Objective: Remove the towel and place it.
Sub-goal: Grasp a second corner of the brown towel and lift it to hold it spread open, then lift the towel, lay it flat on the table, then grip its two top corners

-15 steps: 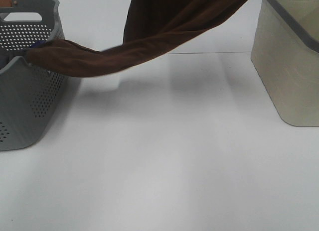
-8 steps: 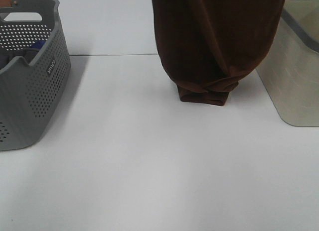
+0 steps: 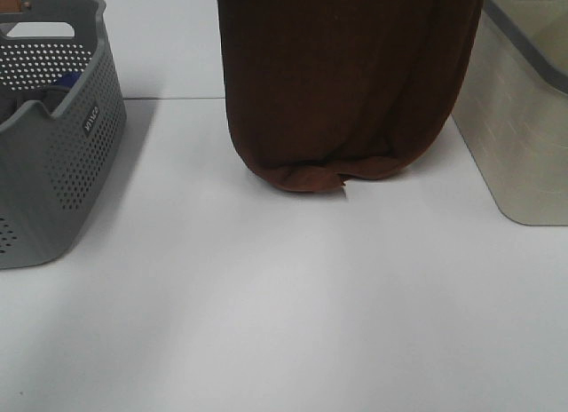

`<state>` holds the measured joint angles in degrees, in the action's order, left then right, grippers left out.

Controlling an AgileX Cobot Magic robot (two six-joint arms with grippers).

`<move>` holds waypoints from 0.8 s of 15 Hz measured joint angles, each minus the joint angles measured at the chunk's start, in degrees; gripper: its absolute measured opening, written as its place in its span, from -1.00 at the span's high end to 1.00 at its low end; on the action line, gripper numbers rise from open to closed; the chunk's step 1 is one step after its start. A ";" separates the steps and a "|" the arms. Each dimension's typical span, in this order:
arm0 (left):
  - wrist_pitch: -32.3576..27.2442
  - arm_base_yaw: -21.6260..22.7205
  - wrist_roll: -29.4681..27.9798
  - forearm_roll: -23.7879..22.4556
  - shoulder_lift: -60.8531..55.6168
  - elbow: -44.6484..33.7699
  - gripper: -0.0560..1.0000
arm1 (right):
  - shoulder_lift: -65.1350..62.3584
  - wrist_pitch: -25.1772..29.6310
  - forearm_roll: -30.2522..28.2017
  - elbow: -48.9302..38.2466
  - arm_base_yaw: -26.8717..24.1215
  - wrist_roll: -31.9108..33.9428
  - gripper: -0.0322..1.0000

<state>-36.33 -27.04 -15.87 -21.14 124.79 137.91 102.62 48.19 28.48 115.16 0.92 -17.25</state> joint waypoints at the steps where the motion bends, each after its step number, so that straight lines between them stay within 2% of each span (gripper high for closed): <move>1: 2.86 1.20 -2.12 0.40 2.06 0.00 0.89 | 2.23 -2.52 1.38 0.00 0.00 -0.11 0.94; 2: 10.31 3.44 -3.67 0.80 4.13 0.00 0.89 | 6.13 -10.08 5.56 0.00 0.17 -2.69 0.94; 3: 13.01 4.07 -3.95 0.80 4.41 0.00 0.89 | 6.93 -11.75 7.45 0.00 0.17 -3.95 0.94; 5: 25.32 5.96 -5.50 0.74 4.64 0.00 0.89 | 7.96 -19.48 16.90 0.00 0.40 -11.92 0.94; 6: 31.86 6.82 -5.90 0.23 4.47 0.00 0.89 | 7.96 -21.54 21.26 0.97 0.74 -17.13 0.94; 7: 38.22 7.62 -6.07 -0.23 4.35 0.00 0.89 | 7.96 -23.20 25.38 3.32 1.49 -22.40 0.94; 9: 48.99 8.25 -5.33 -0.69 3.27 0.00 0.89 | 7.85 -24.52 29.22 8.59 3.55 -32.37 0.94; 10: 51.57 8.31 -4.30 -0.74 2.69 0.00 0.89 | 7.79 -24.24 29.91 10.49 4.13 -34.95 0.94; 12: 52.31 8.31 -2.58 -0.92 1.83 0.00 0.89 | 7.68 -22.35 29.22 11.63 4.47 -36.55 0.94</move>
<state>15.99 -18.74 -18.45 -22.06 126.62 137.91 110.29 25.84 57.70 126.80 5.39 -53.80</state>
